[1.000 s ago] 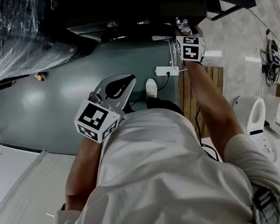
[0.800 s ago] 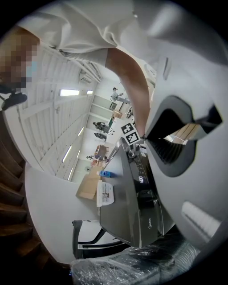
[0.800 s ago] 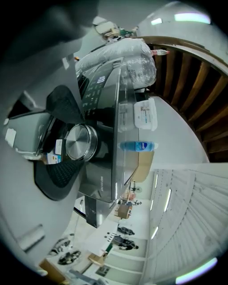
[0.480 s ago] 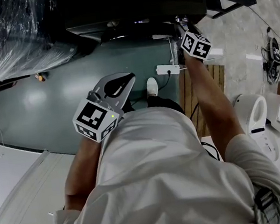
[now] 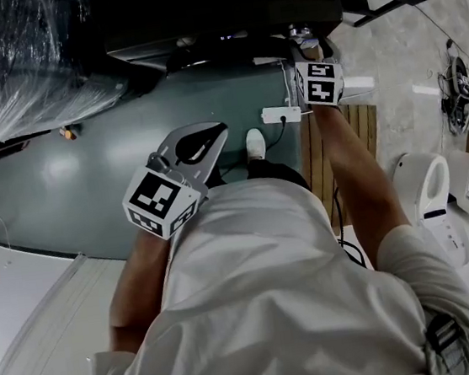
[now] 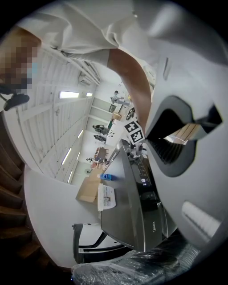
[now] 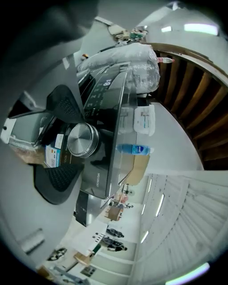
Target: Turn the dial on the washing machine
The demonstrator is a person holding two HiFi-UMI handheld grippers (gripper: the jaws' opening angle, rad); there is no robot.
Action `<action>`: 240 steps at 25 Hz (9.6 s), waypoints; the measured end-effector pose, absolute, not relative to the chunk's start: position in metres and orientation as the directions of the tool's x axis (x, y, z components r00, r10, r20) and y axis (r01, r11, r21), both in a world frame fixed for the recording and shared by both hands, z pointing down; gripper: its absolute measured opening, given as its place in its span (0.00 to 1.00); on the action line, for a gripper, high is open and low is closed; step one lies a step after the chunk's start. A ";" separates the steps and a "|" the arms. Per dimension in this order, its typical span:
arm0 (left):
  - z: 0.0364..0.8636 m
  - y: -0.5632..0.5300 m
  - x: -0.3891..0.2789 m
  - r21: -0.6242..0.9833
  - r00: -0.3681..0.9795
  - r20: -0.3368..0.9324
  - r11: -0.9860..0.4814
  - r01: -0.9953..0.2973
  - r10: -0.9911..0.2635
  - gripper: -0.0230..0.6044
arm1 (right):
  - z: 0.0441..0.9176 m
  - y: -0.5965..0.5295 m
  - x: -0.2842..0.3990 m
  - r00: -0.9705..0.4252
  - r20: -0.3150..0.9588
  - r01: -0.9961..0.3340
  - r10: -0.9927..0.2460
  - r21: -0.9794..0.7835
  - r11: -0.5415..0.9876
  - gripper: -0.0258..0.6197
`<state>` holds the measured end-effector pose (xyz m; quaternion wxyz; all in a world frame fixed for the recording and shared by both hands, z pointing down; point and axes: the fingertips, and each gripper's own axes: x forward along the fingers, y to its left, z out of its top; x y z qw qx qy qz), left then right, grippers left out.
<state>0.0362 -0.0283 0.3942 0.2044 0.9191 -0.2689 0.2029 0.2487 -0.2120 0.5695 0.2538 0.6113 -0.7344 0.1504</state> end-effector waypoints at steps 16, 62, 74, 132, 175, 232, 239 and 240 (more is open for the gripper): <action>0.399 -0.023 0.025 0.270 0.760 0.491 -0.755 -0.597 -0.426 0.13 | 0.585 -0.224 0.241 -0.082 0.583 -0.981 -0.808 0.096 0.168 0.44; 0.400 -0.021 0.021 0.285 0.763 0.487 -0.748 -0.599 -0.425 0.13 | 0.579 -0.221 0.247 -0.132 0.550 -0.991 -0.825 -0.074 0.110 0.44; 0.401 -0.022 0.022 0.287 0.766 0.487 -0.751 -0.594 -0.420 0.13 | 0.569 -0.218 0.242 -0.109 0.541 -0.988 -0.834 0.036 0.152 0.44; 0.402 -0.021 0.019 0.295 0.766 0.488 -0.747 -0.595 -0.418 0.13 | 0.573 -0.222 0.248 -0.086 0.553 -0.996 -0.829 -0.057 0.065 0.45; 0.402 -0.020 0.019 0.300 0.770 0.487 -0.749 -0.591 -0.412 0.13 | 0.576 -0.223 0.249 -0.154 0.527 -0.984 -0.836 -0.156 0.083 0.45; 0.405 -0.021 0.053 0.291 0.782 0.490 -0.774 -0.562 -0.384 0.13 | 0.584 -0.165 0.246 -0.241 0.576 -0.970 -0.781 -0.114 0.215 0.26; 0.402 -0.019 0.060 0.280 0.792 0.482 -0.791 -0.544 -0.374 0.13 | 0.570 -0.109 0.234 -0.360 0.545 -0.932 -0.757 -0.239 0.271 0.04; 0.402 -0.018 0.060 0.281 0.797 0.483 -0.797 -0.534 -0.363 0.13 | 0.566 -0.100 0.229 -0.377 0.546 -0.926 -0.748 -0.252 0.282 0.04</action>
